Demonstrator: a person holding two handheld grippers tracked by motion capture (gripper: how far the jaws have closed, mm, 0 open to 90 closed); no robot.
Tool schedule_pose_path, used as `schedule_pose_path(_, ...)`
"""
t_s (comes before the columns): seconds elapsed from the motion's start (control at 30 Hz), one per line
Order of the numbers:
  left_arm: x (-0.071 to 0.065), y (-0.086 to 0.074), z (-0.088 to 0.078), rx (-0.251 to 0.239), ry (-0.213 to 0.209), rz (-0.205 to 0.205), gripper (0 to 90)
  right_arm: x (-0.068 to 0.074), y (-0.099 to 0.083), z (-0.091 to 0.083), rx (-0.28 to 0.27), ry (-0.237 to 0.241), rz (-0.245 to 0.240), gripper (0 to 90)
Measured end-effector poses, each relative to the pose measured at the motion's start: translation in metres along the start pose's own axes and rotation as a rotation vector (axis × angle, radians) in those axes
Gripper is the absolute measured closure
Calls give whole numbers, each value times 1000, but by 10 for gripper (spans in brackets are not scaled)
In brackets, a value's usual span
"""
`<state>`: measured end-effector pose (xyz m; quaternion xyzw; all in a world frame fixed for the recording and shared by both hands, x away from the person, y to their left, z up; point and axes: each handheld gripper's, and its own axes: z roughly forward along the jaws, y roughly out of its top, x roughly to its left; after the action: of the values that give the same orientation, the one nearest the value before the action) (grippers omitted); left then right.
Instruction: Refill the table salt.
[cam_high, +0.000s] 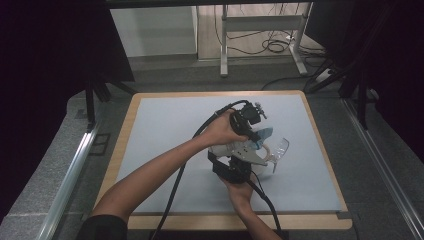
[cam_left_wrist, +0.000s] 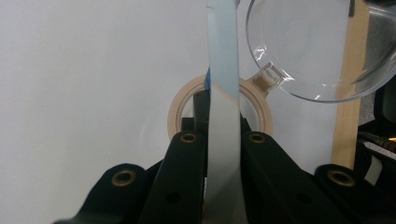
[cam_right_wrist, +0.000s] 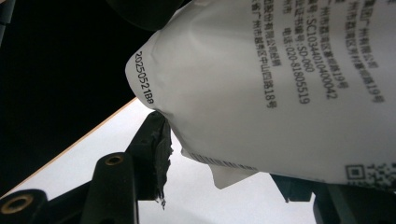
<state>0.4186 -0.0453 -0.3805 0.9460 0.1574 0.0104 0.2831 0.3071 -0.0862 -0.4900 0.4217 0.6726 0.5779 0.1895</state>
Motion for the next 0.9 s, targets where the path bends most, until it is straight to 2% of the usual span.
schedule_pose_path(0.9, 0, 1, 1, 4, 0, 7, 900, 0, 0, 0, -3, -7, -2, 451)
